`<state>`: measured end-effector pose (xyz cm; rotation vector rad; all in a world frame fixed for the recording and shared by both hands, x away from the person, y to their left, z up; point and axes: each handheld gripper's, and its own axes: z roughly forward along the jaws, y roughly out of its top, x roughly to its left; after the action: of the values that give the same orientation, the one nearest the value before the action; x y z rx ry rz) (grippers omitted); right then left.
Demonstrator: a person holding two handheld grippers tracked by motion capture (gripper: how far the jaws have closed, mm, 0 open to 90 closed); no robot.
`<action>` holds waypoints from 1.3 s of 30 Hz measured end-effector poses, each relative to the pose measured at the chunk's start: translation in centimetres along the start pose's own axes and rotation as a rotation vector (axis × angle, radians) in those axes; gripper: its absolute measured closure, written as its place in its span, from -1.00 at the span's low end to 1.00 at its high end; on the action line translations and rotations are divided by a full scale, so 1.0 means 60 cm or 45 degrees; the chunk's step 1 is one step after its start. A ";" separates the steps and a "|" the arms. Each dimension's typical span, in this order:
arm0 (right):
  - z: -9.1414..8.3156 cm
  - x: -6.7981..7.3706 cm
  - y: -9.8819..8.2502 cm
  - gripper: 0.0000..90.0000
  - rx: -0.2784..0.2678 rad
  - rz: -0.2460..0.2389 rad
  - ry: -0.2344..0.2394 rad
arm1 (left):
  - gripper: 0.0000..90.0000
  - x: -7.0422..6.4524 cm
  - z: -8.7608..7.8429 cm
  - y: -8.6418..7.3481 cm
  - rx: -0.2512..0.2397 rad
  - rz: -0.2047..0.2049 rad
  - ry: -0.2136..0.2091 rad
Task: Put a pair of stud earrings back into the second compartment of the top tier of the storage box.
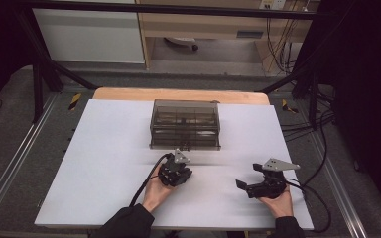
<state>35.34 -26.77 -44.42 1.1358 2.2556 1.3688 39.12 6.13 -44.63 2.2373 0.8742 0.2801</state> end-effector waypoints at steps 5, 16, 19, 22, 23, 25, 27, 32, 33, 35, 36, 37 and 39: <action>0.000 0.000 0.000 -0.99 0.000 0.000 -0.001 | 0.82 0.000 -0.005 0.002 -0.013 0.004 -0.011; 0.000 0.000 0.000 -0.99 0.004 0.004 0.001 | 0.82 0.002 -0.027 0.006 -0.026 0.003 -0.025; 0.000 0.000 0.000 -0.99 0.004 0.003 0.001 | 0.82 -0.001 -0.032 0.006 -0.027 -0.024 -0.029; 0.000 0.000 0.000 -0.99 0.004 0.004 0.001 | 0.82 -0.001 -0.041 0.008 -0.027 -0.022 -0.033; 0.000 0.000 0.000 -0.99 0.004 0.004 0.001 | 0.82 -0.001 -0.043 0.009 -0.030 -0.021 -0.032; 0.000 0.000 0.000 -0.99 0.003 0.003 0.000 | 0.82 0.000 -0.052 0.013 -0.030 -0.016 -0.034; 0.000 0.000 0.000 -0.99 0.002 0.004 -0.001 | 0.82 0.000 -0.056 0.015 -0.033 -0.018 -0.033; 0.000 0.000 0.000 -0.99 0.004 0.003 0.000 | 0.82 0.001 -0.073 0.024 -0.046 -0.004 -0.031; 0.000 0.000 0.000 -0.99 0.004 0.003 0.000 | 0.82 0.001 -0.075 0.025 -0.048 -0.003 -0.031; 0.000 0.000 0.000 -0.99 0.003 0.003 0.000 | 0.82 0.001 -0.082 0.029 -0.055 0.004 -0.026; 0.000 0.000 0.000 -0.99 0.003 0.004 0.000 | 0.82 0.002 -0.086 0.032 -0.059 0.006 -0.027; 0.000 0.000 0.000 -0.99 0.000 0.003 -0.001 | 0.82 0.002 -0.089 0.034 -0.065 0.008 -0.026; 0.000 0.001 0.000 -0.99 0.001 0.004 -0.001 | 0.82 0.003 -0.096 0.038 -0.070 0.016 -0.026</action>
<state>35.31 -26.75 -44.42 1.1404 2.2553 1.3680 37.98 8.18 -38.90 2.1920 0.8328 0.2833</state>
